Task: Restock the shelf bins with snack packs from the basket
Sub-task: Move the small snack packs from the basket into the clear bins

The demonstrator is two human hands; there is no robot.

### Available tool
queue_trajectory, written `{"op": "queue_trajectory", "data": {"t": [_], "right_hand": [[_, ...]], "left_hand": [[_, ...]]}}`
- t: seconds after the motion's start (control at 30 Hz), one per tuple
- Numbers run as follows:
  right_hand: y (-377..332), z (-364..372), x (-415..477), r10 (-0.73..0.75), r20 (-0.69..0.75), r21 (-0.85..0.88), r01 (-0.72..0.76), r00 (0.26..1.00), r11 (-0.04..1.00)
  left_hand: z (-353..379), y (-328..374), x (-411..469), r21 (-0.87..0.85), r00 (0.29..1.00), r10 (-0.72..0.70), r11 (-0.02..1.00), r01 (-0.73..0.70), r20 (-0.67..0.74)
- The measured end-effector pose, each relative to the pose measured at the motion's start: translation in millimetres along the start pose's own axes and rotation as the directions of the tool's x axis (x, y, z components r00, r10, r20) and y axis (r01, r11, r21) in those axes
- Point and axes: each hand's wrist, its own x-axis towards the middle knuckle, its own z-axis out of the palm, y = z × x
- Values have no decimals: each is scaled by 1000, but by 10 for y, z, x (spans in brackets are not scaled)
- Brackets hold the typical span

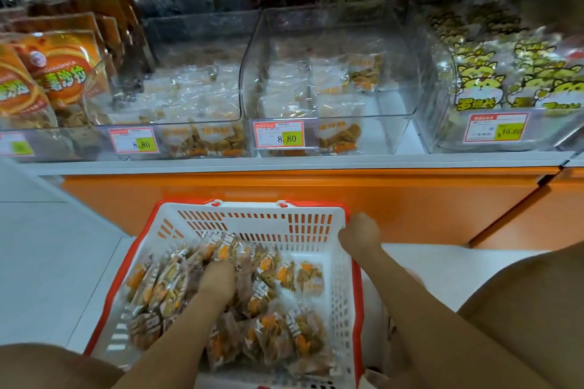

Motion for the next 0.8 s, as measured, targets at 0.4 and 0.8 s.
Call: {"op": "queue_trajectory", "data": {"t": [0.4, 0.8], "right_hand": [[11, -49, -71, -52, 76, -63, 57, 996, 996], [-822, -1508, -593, -429, 517, -76, 539, 741, 839]], "left_hand": [[-338, 193, -150, 54, 990, 97, 994, -92, -102], [-1806, 666, -1063, -732, 826, 462, 431, -528, -324]]}}
